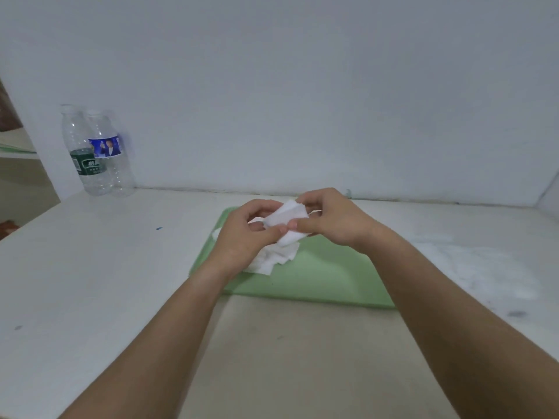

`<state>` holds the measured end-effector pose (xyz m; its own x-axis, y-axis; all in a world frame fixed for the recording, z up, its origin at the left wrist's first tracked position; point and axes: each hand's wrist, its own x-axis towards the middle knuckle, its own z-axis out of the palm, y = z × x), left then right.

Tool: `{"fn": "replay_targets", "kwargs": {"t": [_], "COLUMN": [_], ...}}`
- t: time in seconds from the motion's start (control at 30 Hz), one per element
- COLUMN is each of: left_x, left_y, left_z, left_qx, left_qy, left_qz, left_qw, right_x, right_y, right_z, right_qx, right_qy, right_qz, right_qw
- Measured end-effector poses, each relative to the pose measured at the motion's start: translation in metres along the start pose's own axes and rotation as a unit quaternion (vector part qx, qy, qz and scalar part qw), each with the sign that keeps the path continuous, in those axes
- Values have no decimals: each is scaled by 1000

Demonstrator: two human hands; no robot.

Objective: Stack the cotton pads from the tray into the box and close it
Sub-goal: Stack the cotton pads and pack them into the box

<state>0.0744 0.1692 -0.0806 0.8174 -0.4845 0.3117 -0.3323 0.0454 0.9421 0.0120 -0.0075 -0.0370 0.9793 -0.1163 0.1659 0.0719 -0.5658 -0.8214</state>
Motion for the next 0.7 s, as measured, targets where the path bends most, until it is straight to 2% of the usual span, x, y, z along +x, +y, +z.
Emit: {"fn": "replay_targets", "kwargs": {"t": [0.23, 0.47, 0.57, 0.7], "left_x": [-10, -27, -28, -18], "left_y": [17, 48, 66, 76], "left_z": [39, 124, 173, 234], "left_qx": [42, 110, 173, 236], "left_qy": [-46, -72, -109, -184], "left_qz": [-27, 59, 97, 98], "left_qw": [998, 990, 974, 949], "right_x": [-61, -150, -180, -209], "right_y": [8, 45, 65, 85], "right_z": [-81, -190, -222, -243], "right_qx": [27, -1, -3, 7], "right_qy": [35, 96, 123, 135], "right_qz": [59, 126, 147, 159], "right_qw": [997, 987, 981, 978]}}
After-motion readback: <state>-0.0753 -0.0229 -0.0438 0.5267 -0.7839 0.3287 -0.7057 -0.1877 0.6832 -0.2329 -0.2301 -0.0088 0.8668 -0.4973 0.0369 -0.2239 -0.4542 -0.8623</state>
